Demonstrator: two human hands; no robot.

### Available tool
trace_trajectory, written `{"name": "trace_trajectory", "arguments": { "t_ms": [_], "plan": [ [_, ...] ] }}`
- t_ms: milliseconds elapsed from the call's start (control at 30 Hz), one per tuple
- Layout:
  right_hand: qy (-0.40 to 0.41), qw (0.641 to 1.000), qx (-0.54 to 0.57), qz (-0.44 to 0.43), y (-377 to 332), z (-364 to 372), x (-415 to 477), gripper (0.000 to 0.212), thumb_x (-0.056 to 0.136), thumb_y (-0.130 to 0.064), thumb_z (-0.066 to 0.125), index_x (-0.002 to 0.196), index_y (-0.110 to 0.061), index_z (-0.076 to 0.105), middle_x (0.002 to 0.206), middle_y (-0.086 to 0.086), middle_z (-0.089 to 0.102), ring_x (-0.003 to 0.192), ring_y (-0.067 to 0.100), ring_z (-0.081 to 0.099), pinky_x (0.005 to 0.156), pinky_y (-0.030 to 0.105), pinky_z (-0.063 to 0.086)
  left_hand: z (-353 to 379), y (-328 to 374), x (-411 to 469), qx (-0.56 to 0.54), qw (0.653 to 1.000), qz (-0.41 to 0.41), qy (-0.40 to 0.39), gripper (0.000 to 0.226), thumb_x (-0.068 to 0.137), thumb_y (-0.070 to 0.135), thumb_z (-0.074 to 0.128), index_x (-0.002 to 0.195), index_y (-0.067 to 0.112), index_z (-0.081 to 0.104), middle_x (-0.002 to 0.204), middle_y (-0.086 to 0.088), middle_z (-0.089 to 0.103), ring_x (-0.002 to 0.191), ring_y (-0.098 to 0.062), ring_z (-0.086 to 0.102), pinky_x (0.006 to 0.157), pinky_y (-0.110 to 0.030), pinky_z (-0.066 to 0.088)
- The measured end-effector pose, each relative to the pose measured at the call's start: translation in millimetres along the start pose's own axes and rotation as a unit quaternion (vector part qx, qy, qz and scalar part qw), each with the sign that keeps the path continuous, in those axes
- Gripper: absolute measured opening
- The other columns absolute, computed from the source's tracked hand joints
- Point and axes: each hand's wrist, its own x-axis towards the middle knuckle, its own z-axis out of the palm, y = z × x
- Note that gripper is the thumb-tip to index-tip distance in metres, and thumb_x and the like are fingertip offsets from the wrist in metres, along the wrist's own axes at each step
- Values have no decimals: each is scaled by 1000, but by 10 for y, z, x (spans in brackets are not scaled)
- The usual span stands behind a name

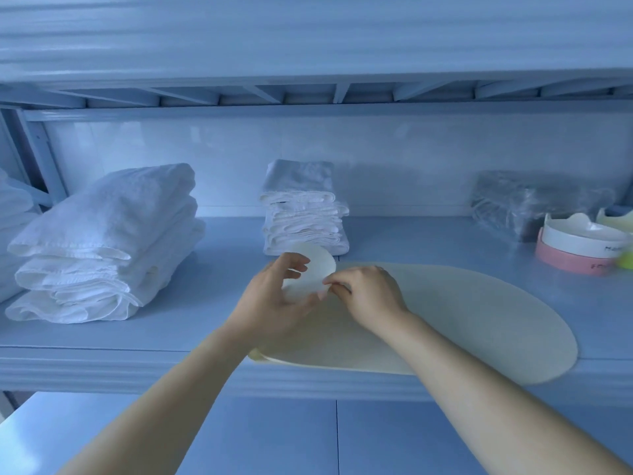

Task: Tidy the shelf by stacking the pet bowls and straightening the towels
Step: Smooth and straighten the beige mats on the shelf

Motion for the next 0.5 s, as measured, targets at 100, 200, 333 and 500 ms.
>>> {"name": "trace_trajectory", "arguments": {
  "t_ms": [100,200,333,500],
  "plan": [
    [-15,999,-22,32,334,-260,-133,25,89,-21,53,104,-32,69,104,-5,71,98,24,61,77,28,44,63,52,52,34,998,-17,-44,24,87,46,51,107,34,60,115,21,54,109,0,50,80,-4,31],
    [-9,997,-46,55,668,-544,-297,26,90,-19,52,104,-32,69,105,-7,71,98,23,62,76,30,47,259,122,125,39,992,-41,-112,27,94,42,43,112,37,62,133,17,46,122,-3,42,96,-14,26],
    [-2,993,-80,84,1103,-890,-543,26,89,-16,53,103,-31,70,102,-4,72,96,26,62,75,33,49,629,375,210,-6,982,-44,-182,29,94,48,38,115,47,58,134,27,40,122,5,35,100,-15,19],
    [-5,984,-104,145,1587,-1167,-853,27,88,-15,53,101,-32,70,106,-3,71,99,25,62,76,33,49,1066,736,331,-13,968,6,-252,33,96,31,39,124,45,51,138,24,38,120,13,31,94,0,15]
  ]
}}
